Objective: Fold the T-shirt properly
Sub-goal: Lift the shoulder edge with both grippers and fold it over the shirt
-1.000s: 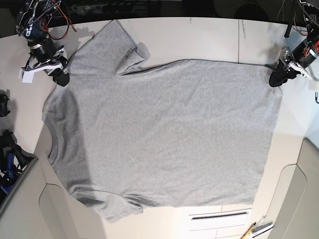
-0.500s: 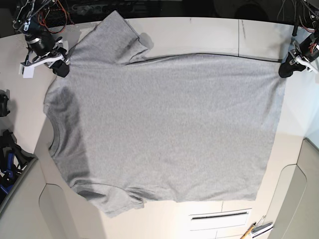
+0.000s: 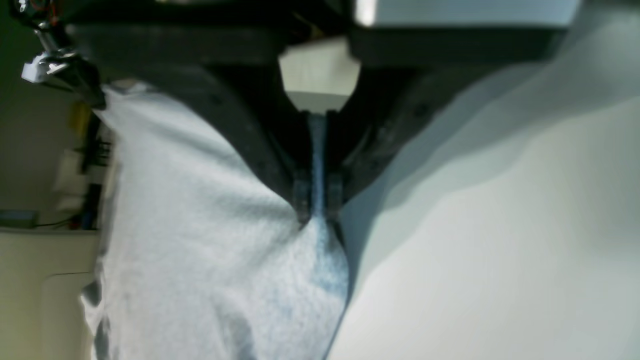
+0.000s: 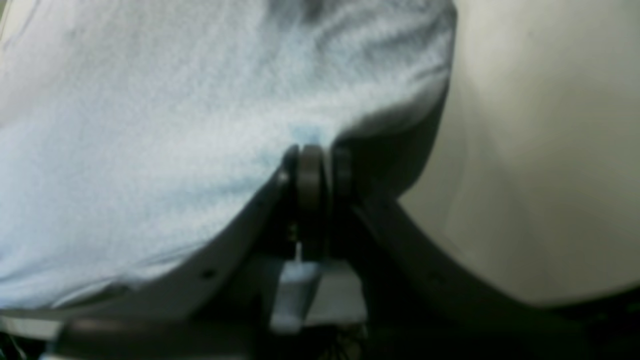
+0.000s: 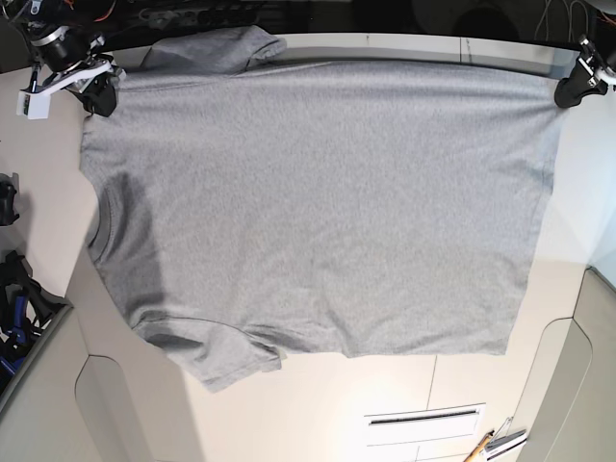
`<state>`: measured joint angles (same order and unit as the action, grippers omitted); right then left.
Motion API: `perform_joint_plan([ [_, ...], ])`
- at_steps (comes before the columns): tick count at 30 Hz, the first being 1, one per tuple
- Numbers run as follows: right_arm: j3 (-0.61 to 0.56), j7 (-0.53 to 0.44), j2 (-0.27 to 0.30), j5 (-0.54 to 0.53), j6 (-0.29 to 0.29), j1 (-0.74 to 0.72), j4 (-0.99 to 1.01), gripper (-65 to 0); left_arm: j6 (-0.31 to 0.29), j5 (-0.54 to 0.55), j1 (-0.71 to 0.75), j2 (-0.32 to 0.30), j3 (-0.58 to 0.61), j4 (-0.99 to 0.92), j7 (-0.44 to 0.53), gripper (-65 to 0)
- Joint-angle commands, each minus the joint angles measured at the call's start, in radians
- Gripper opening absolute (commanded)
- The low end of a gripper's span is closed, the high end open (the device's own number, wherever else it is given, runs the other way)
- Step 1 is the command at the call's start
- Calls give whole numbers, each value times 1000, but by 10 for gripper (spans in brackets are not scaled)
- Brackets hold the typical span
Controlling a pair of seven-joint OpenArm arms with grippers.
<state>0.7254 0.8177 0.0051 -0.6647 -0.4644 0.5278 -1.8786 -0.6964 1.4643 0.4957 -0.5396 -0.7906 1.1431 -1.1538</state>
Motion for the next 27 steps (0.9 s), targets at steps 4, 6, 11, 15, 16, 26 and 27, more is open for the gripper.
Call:
perform_joint_plan([
  [4,15,-3,11,-24,4,56,-60,-650,-2,19,53,-28,-81,10,-3,-650],
  [6,15,-1,11,-24,4,85,-86,-650,-2,19,76,-29,-107,10,-4,-650],
  [11,15,3,11,-24,4,153,-163,-650,-2,19,117,-28,-127,15,-18,-650],
  [15,15,1,11,-25,4,161,-201,-650,-2,19,119,-28,-127,49,-11,-650],
  [16,15,1,11,-33,4,156,-202,-650,-2,19,119,-27,-127,64,-5,-650],
  [26,14,2,11,-21,4,11,-200,-650,-2,19,14,-29,-117,169,5,-650],
  [27,14,2,11,-15,4,-5,-199,-650,-2,19,4,-29,-108,169,5,-650],
])
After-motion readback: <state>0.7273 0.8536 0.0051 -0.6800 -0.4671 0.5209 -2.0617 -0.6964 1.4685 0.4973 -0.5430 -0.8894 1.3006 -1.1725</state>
